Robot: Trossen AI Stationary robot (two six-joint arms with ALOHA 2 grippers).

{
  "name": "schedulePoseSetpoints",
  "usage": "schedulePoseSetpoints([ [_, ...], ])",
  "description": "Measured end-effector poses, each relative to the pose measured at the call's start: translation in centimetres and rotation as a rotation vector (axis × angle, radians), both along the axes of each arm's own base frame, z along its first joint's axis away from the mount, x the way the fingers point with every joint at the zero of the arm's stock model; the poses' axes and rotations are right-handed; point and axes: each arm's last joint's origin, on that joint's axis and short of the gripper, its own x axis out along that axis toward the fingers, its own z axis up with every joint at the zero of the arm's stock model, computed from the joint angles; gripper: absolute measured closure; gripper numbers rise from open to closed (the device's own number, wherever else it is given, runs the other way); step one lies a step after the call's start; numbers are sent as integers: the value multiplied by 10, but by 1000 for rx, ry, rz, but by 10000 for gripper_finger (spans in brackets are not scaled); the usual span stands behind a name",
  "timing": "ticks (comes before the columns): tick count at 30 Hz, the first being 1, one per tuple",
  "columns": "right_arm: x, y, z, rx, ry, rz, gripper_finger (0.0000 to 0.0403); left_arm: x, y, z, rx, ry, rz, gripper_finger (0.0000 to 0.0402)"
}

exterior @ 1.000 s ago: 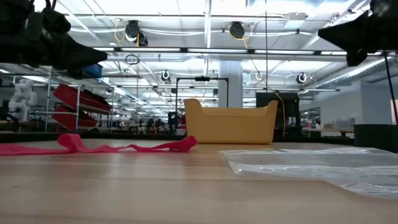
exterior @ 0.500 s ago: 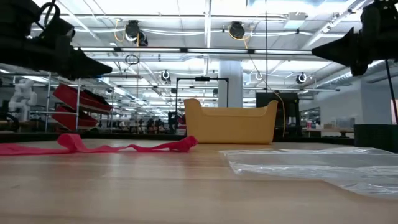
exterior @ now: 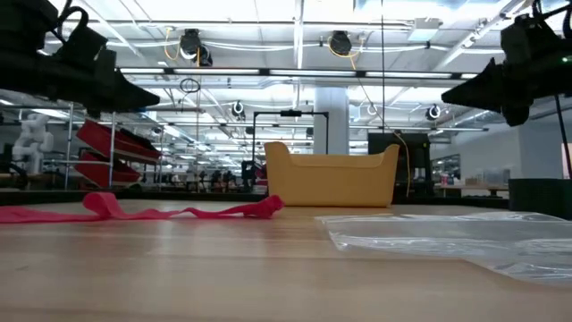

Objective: Roll bandage
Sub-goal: Roll the green bandage

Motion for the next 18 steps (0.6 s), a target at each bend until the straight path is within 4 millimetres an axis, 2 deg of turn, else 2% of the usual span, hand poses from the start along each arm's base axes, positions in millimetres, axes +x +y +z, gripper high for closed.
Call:
schedulePoseSetpoints([
  [6,5,-2,14,-66,52,-45,371,-1,1,7,115,9,49,399],
  [12,6,-1,21,-134,173,10,287,-2,1,16,245,16,76,399],
  [15,3,-3,30,-108,202,-10,247,-3,1,20,249,-31,79,399],
  [18,0,-7,45,-51,253,-11,223,-4,2,21,205,-66,122,399],
])
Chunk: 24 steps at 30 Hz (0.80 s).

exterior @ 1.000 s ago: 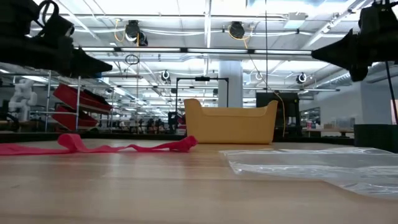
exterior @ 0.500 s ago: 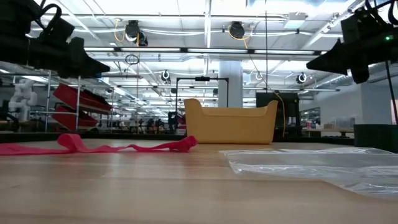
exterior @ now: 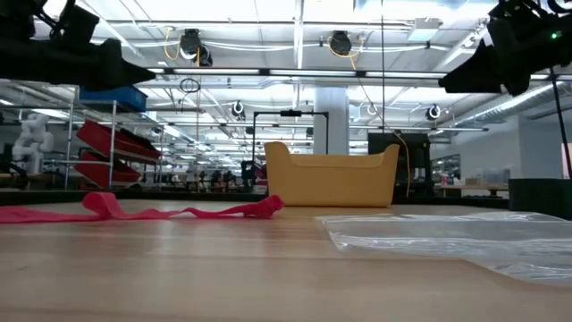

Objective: Roll bandage
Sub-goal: Roll the green bandage

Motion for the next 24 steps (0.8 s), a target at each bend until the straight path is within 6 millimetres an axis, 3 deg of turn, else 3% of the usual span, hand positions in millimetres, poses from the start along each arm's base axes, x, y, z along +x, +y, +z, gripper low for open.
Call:
schedulePoseSetpoints([
  [4,2,-5,12,34,119,-4,217,1,1,-2,-10,18,5,399],
  [8,8,-10,10,52,215,-32,222,5,0,-6,-47,29,-34,399],
  [16,25,-12,-6,366,302,107,229,10,0,-11,-122,29,-89,399],
  [24,28,-21,-5,245,304,-4,229,12,-1,-11,-142,36,-166,399],
])
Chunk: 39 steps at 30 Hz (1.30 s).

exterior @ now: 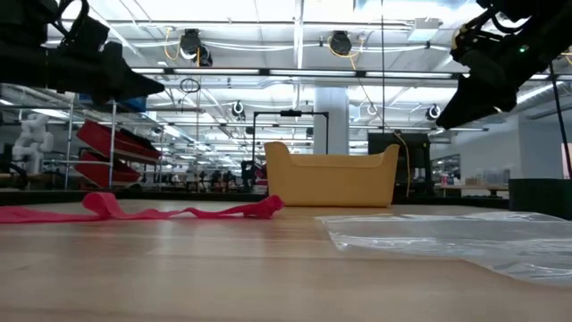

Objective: Roll bandage
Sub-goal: Roll the green bandage

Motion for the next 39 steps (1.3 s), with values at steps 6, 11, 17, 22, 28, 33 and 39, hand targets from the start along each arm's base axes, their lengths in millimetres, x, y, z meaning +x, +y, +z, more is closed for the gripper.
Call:
schedulePoseSetpoints([
  [6,-2,1,7,33,80,21,229,2,-3,-5,-115,-20,-121,399],
  [11,4,2,15,105,233,-30,229,7,-3,-7,-177,8,-154,400],
  [17,25,4,32,143,388,13,229,23,-2,5,-226,91,-203,400],
  [22,36,5,39,179,539,47,229,44,0,11,-282,182,-262,400],
  [28,33,6,20,331,763,46,229,70,-4,4,-322,318,-328,400],
  [33,32,6,14,347,826,2,229,86,-7,3,-312,316,-358,400],
  [39,37,8,11,362,780,29,229,96,-8,-7,-298,340,-368,393],
])
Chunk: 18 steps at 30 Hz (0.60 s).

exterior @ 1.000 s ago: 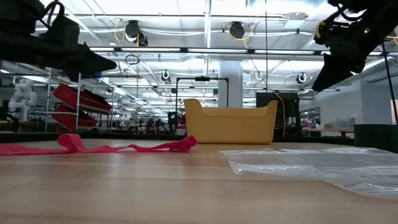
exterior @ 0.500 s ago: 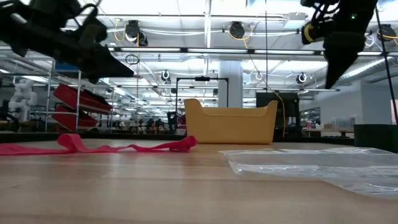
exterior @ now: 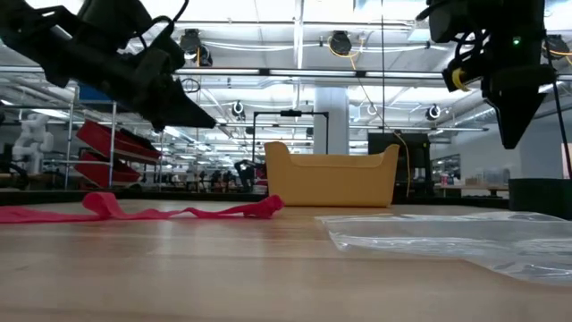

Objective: Roll bandage
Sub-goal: Roll the green bandage

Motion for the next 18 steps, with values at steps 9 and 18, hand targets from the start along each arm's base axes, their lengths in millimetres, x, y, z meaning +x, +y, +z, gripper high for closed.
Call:
schedulePoseSetpoints([
  [9,-12,6,-38,54,56,-9,229,11,-4,-6,30,-34,-31,382],
  [18,-13,8,-64,75,-14,53,234,13,-3,1,68,-106,-39,381],
])
